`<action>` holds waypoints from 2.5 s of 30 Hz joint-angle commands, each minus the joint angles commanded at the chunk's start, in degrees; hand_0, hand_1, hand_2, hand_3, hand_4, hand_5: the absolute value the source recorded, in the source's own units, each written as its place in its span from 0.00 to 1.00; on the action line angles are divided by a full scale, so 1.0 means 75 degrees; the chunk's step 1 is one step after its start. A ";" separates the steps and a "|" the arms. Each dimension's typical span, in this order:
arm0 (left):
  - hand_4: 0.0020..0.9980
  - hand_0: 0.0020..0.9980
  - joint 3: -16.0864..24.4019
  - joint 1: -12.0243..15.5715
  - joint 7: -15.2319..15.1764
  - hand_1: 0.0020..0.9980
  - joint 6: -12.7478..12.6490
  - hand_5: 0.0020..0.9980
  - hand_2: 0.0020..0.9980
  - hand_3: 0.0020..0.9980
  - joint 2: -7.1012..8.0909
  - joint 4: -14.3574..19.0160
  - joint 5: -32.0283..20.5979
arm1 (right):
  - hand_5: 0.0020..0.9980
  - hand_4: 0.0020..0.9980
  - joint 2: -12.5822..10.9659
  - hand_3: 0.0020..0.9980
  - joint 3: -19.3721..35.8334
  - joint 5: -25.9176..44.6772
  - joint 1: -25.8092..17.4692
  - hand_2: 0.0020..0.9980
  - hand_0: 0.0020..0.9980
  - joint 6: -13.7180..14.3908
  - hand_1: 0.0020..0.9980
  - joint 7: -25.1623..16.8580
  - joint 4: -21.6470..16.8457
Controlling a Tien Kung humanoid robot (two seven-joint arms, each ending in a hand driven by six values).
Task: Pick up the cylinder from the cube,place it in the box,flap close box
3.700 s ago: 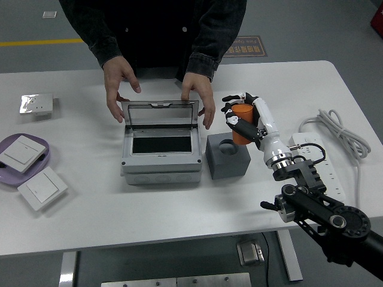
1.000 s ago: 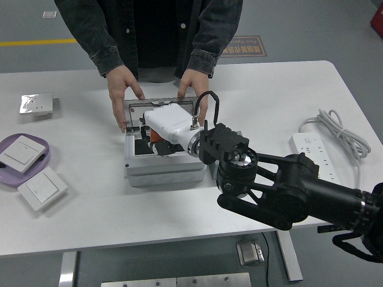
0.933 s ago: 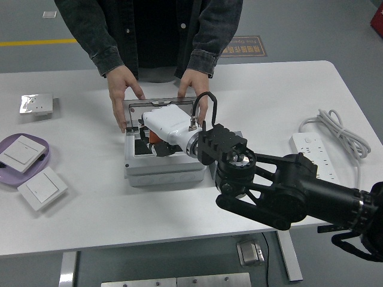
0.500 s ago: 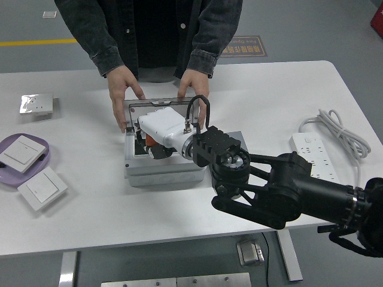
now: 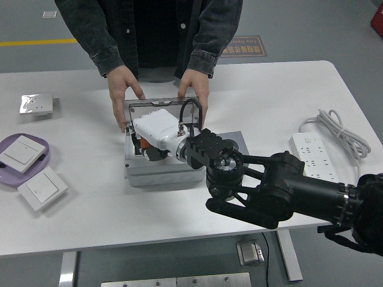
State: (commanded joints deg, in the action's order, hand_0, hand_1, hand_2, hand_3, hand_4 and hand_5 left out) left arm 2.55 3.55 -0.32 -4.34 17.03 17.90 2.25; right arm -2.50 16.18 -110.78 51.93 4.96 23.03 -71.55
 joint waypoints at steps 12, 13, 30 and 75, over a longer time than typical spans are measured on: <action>0.69 0.61 -0.0006 -0.0013 0.0004 0.62 0.0002 0.24 0.60 0.62 -0.0008 -0.0006 -0.0005 | 0.03 0.16 0.0027 0.36 -0.0054 0.0160 0.0005 0.24 0.00 0.0713 0.09 -0.0595 0.0526; 0.69 0.61 -0.0011 -0.0013 0.0005 0.62 0.0002 0.24 0.60 0.62 -0.0009 -0.0007 -0.0007 | 0.03 0.16 0.0032 0.36 -0.0060 0.0223 -0.0002 0.24 0.00 0.0734 0.09 -0.0638 0.0558; 0.70 0.61 -0.0141 -0.0035 -0.0008 0.62 -0.0001 0.24 0.60 0.62 -0.0014 -0.0029 -0.0119 | 0.04 0.63 0.0073 0.63 -0.0073 0.0520 -0.0096 0.55 0.55 0.0927 0.53 -0.0926 0.0723; 0.69 0.61 -0.0073 -0.0064 -0.0015 0.62 0.0000 0.24 0.60 0.62 0.0004 -0.0029 -0.0067 | 0.39 0.80 -0.0508 0.61 0.1373 0.2535 -0.0005 0.56 0.61 0.1531 0.52 -0.1619 0.0216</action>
State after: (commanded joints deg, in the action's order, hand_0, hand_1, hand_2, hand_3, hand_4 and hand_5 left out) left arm 2.00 3.07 -0.43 -4.34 17.06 17.68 1.75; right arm -6.31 26.49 -91.77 51.89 16.45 10.89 -69.93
